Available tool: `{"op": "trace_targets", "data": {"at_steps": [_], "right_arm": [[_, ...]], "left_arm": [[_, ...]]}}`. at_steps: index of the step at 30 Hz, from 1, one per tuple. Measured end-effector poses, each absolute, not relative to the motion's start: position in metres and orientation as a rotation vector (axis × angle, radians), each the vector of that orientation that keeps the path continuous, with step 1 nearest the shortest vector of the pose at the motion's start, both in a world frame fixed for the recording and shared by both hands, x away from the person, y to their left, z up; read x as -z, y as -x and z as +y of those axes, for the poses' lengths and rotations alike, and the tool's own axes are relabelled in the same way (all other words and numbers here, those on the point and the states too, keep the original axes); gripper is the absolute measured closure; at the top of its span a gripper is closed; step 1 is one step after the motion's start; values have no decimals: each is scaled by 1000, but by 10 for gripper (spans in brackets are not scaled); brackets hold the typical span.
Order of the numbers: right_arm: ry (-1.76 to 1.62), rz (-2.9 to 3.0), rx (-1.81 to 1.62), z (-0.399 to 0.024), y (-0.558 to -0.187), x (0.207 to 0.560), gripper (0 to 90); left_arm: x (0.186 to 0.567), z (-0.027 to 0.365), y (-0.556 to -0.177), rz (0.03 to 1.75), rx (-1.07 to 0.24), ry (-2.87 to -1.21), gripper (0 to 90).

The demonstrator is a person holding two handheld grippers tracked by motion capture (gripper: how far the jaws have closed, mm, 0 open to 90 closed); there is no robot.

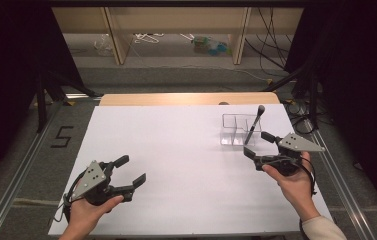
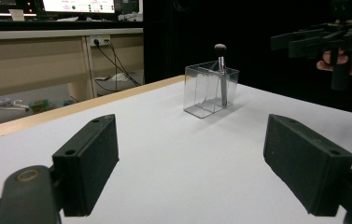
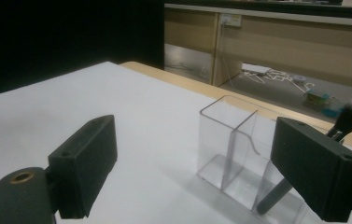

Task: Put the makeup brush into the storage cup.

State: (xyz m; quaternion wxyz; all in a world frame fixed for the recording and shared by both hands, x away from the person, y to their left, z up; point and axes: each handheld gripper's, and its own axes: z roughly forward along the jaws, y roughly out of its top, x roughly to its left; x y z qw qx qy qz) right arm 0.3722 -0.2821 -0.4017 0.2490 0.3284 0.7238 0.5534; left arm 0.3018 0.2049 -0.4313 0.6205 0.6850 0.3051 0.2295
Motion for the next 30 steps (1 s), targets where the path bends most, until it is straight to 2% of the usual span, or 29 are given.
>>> {"op": "trace_targets", "data": {"at_steps": [17, 30], "right_arm": [[-851, 2078, -1573, -264, -331, 412, 156], [-824, 2095, -1549, -261, -325, 416, 157]], "left_arm": [[432, 206, -304, 704, -531, -1572, 178], [434, 205, -305, 703, -526, -1581, 178]]}}
